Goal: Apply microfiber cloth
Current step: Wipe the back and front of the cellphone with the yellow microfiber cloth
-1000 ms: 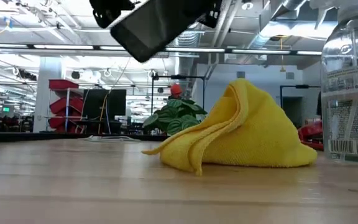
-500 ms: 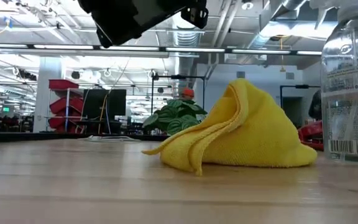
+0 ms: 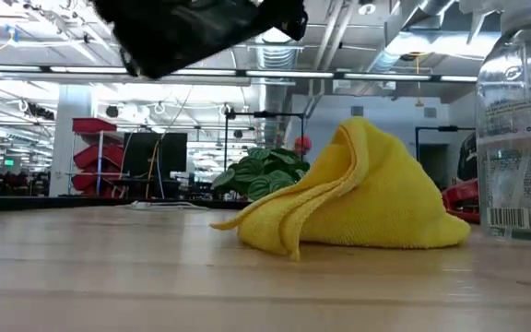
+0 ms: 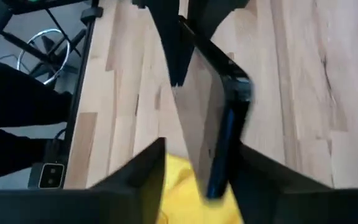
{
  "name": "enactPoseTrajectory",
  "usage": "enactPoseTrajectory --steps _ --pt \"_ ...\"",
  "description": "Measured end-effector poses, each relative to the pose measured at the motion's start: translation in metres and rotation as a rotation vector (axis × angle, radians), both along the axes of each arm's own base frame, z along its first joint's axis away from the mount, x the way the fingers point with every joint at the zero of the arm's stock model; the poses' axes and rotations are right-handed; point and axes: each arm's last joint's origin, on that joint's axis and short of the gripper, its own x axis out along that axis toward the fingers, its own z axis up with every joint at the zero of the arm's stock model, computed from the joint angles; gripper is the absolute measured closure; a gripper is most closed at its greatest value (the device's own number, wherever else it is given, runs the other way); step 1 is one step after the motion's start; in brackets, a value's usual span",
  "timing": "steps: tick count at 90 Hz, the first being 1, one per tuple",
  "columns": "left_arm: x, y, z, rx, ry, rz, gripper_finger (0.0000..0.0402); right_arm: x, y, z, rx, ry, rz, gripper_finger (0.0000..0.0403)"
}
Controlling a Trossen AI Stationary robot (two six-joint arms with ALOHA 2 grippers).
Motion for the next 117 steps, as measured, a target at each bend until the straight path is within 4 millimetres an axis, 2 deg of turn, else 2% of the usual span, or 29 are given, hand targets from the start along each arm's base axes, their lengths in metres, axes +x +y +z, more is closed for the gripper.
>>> enactPoseTrajectory --steps 12,25,45,56,64,89,103,110,117 --pt "-0.008 0.003 -0.012 -0.013 0.047 0.071 0.0397 -0.012 0.014 -0.013 0.005 0.151 0.016 0.0154" --pt "-0.019 0.006 -0.014 -0.026 0.049 0.107 0.0397 -0.020 0.033 -0.054 0.011 0.292 0.020 0.0145" --pt "-0.031 0.008 -0.012 -0.049 0.036 0.137 0.0396 -0.026 0.019 -0.118 0.115 0.411 -0.301 0.0158" --pt "-0.033 0.008 -0.009 -0.055 0.019 0.137 0.0396 -0.031 0.013 -0.137 0.118 0.423 -0.420 0.0169" --pt "-0.033 0.008 -0.009 -0.055 0.018 0.137 0.0396 -0.032 0.012 -0.145 0.115 0.416 -0.443 0.0178" --pt "-0.033 0.008 -0.008 -0.056 0.016 0.136 0.0395 -0.043 0.018 -0.173 0.031 0.454 -0.527 0.0227" --pt "-0.033 0.007 -0.008 -0.056 0.015 0.134 0.0395 -0.040 0.022 -0.193 0.011 0.463 -0.542 0.0258" --pt "-0.032 0.007 -0.008 -0.060 0.012 0.137 0.0395 -0.031 0.026 -0.198 0.027 0.401 -0.536 0.0289" --pt "-0.032 0.007 -0.008 -0.066 0.014 0.144 0.0395 -0.025 0.030 -0.202 0.052 0.350 -0.535 0.0341"
